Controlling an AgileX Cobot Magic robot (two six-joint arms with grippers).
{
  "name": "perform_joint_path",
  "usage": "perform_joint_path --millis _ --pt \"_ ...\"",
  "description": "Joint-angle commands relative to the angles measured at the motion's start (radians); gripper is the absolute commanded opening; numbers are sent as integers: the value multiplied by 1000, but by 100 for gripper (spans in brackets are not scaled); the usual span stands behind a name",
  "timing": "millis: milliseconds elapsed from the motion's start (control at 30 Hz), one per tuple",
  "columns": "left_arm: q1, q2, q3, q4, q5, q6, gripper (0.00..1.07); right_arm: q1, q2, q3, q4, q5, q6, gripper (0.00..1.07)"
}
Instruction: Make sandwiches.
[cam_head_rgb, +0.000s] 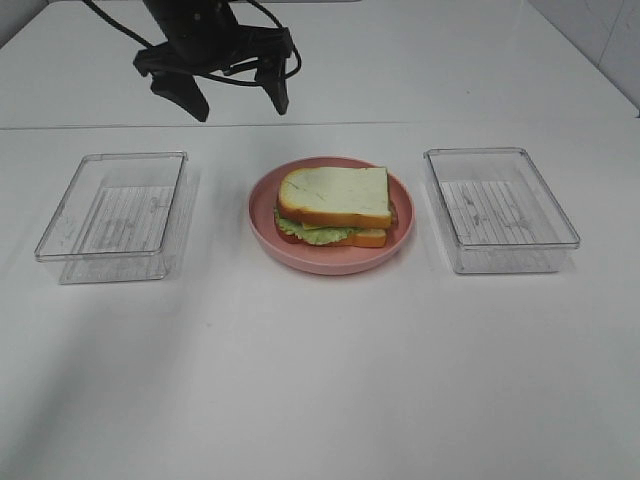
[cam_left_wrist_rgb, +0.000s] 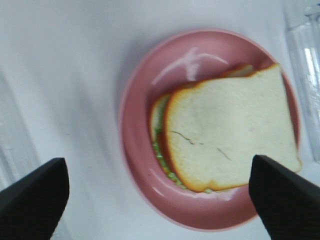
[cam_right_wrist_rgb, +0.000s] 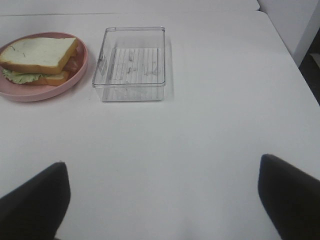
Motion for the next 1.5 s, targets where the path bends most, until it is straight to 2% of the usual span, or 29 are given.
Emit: perform_joint_path --millis 33,167,300,333,400,433,500,633,733,800,833,900,933,1000,1033,1067,1100,1133,1167,1200,1233,1267,1300,1333,1367,1400,1433,1467,1500 --pt "14 -27 -6 47 69 -14 90 1 -24 3 -3 -8 -4 98" --pt "70 -55 -6 60 69 18 90 1 -24 3 -3 -8 -4 98" --pt "183 -88 9 85 69 55 90 1 -24 3 -3 -8 -4 98" --pt "183 -88 9 85 69 55 90 1 -24 3 -3 -8 -4 98" --pt "249 -104 37 89 69 93 90 1 -24 3 -3 -8 -4 98" --pt "249 -104 37 89 69 93 90 1 -24 3 -3 -8 -4 98" --pt "307 -112 74 95 69 106 90 1 -24 3 -3 -8 -4 98" --pt "338 -131 114 95 69 126 90 1 -24 3 -3 -8 -4 98" --pt "342 -171 175 113 69 147 90 1 -24 3 -3 -8 -4 98" --pt "339 -240 262 137 69 151 90 1 -24 3 -3 -8 -4 98" --pt "339 -240 262 137 69 151 90 1 -24 3 -3 -8 -4 98" --pt "339 -337 383 146 65 152 90 1 -24 3 -3 -8 -4 98" --pt "339 -337 383 146 65 152 90 1 -24 3 -3 -8 -4 98" --pt "339 -455 539 151 22 166 90 1 -24 3 -3 -8 -4 98" --pt "339 -455 539 151 22 166 90 1 -24 3 -3 -8 -4 98" --pt "339 -548 665 150 -33 170 90 1 -24 3 -3 -8 -4 98" --pt "339 -606 742 150 -60 170 90 1 -24 3 -3 -8 -4 98" --pt "339 -606 742 150 -60 170 90 1 -24 3 -3 -8 -4 98" --pt "339 -733 884 150 -110 173 90 1 -24 3 -3 -8 -4 98" --pt "339 -802 962 150 -134 173 90 1 -24 3 -3 -8 -4 98" --pt "339 -802 962 150 -134 173 90 1 -24 3 -3 -8 -4 98" --pt "339 -933 1110 150 -169 173 90 1 -24 3 -3 -8 -4 98" --pt "339 -933 1110 150 -169 173 90 1 -24 3 -3 -8 -4 98" --pt "339 -1070 1232 150 -195 173 90 1 -24 3 -3 -8 -4 98" --pt "339 -1148 1293 150 -200 173 90 0 -24 3 -3 -8 -4 98" --pt "339 -1148 1293 150 -200 173 90 0 -24 3 -3 -8 -4 98" --pt "339 -1304 1392 150 -213 173 90 0 -23 3 -3 -8 -4 98" --pt "339 -1365 1440 150 -218 173 90 0 -23 3 -3 -8 -4 98" --pt "339 -1365 1440 150 -218 173 90 0 -23 3 -3 -8 -4 98"
